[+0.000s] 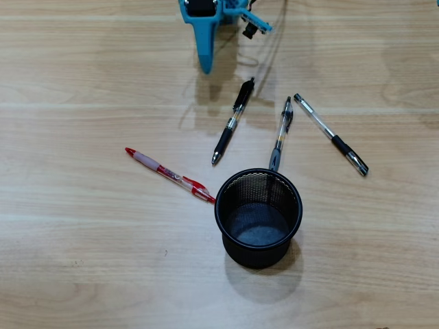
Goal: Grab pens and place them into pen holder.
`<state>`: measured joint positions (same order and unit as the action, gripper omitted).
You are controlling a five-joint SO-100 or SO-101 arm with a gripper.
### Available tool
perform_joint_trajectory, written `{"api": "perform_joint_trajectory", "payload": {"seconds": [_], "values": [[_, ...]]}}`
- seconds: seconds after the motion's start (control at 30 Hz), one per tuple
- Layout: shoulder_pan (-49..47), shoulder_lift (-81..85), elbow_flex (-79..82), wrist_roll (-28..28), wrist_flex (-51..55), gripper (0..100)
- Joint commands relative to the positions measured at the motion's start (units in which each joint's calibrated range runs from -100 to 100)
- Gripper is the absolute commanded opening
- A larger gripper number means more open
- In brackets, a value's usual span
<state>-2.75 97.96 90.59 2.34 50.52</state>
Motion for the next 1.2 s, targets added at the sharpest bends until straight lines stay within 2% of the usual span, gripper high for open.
{"api": "perform_joint_trajectory", "payload": {"seconds": [0.0, 0.47, 0.67, 0.93, 1.17], "values": [[0.62, 0.36, -3.48, 0.23, 0.23, 2], [2.43, 0.36, -4.2, 0.48, 0.32, 2], [6.88, -1.91, -6.99, 6.83, 4.71, 2], [6.79, -29.13, -26.1, 10.64, 5.74, 2], [6.79, -49.12, -38.36, 16.23, 5.14, 2]]}}
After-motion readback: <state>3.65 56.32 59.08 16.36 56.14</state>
